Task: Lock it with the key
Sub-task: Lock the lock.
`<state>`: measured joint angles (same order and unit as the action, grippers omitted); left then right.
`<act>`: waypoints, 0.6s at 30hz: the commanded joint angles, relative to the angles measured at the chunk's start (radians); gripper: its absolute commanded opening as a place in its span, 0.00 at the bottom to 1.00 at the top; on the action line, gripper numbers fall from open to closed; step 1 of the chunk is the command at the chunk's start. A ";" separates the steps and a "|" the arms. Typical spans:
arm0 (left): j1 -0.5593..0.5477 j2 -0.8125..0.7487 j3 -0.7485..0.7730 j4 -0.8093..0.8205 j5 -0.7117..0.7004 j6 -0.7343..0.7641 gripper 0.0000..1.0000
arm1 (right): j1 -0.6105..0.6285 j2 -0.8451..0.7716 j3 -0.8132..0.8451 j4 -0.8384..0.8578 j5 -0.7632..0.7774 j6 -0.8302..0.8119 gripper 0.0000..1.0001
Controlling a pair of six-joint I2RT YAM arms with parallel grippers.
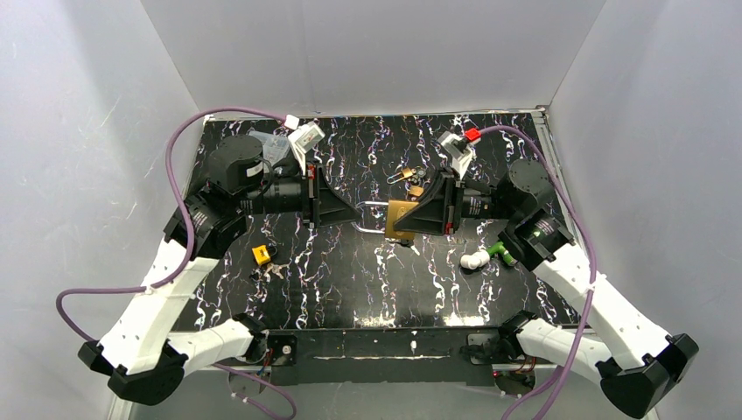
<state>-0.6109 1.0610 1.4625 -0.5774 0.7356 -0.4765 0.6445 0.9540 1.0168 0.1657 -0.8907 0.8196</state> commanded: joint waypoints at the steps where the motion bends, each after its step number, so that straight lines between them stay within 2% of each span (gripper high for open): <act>1: -0.008 -0.021 -0.024 -0.027 -0.045 0.055 0.00 | 0.012 -0.004 0.072 0.229 -0.077 0.123 0.01; 3: -0.009 -0.028 -0.029 -0.027 -0.052 0.061 0.00 | 0.013 -0.002 0.065 0.291 -0.093 0.177 0.01; 9: -0.025 -0.029 -0.028 -0.013 -0.048 0.050 0.00 | 0.023 0.007 0.080 0.286 -0.087 0.181 0.01; 18: -0.062 -0.029 -0.040 0.049 -0.049 -0.008 0.00 | 0.091 0.042 0.114 0.136 0.002 0.028 0.01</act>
<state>-0.6435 1.0083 1.4460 -0.5758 0.6949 -0.4550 0.6780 0.9935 1.0312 0.2295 -0.9388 0.9177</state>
